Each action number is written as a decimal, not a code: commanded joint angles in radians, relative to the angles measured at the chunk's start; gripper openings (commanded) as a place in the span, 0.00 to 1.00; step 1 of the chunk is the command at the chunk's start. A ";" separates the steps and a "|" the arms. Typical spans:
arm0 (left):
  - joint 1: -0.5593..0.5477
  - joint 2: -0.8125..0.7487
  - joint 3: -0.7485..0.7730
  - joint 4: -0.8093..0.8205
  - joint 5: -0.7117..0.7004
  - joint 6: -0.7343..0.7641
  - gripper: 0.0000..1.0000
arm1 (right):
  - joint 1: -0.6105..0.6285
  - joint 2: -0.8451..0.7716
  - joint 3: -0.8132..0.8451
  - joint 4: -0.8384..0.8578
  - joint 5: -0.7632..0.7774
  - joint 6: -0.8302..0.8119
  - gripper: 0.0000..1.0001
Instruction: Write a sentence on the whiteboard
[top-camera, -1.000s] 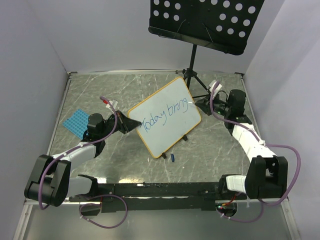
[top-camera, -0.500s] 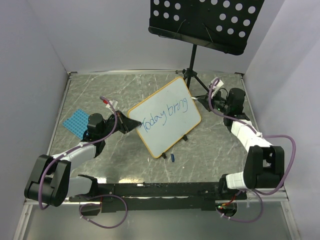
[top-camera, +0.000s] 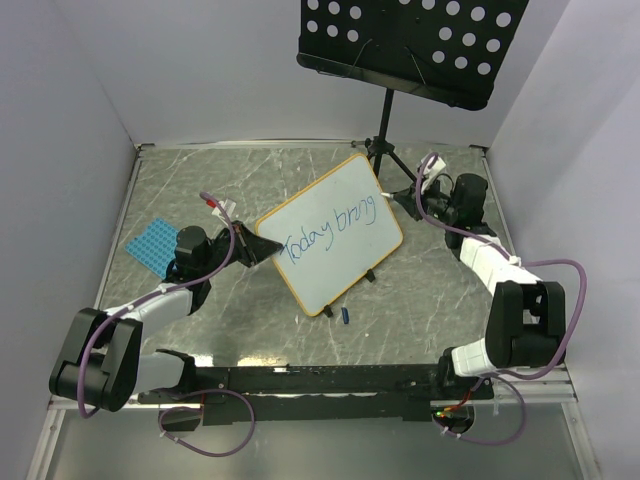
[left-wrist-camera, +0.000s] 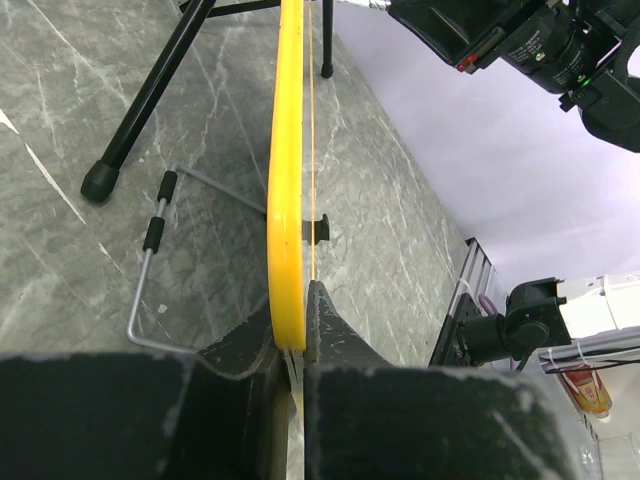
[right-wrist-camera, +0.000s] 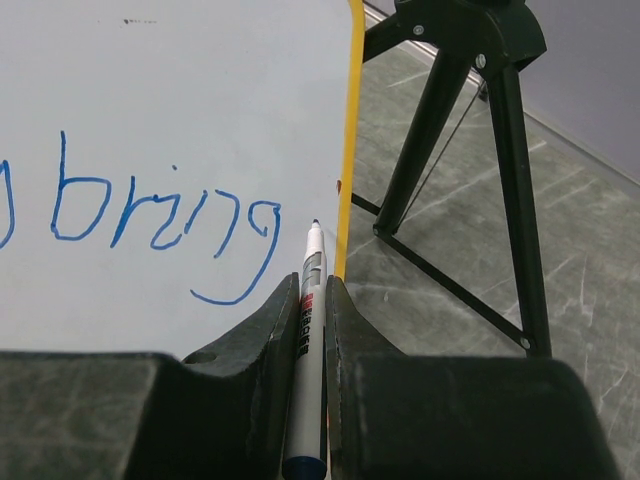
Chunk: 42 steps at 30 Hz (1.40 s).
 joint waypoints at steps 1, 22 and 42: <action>-0.022 0.025 -0.018 -0.084 0.088 0.115 0.01 | 0.000 0.031 0.062 0.061 -0.014 0.017 0.00; -0.020 0.023 -0.018 -0.084 0.088 0.116 0.01 | 0.037 0.071 0.085 0.035 -0.048 0.010 0.00; -0.022 0.022 -0.017 -0.088 0.085 0.116 0.01 | 0.042 0.041 0.076 -0.084 -0.056 -0.078 0.00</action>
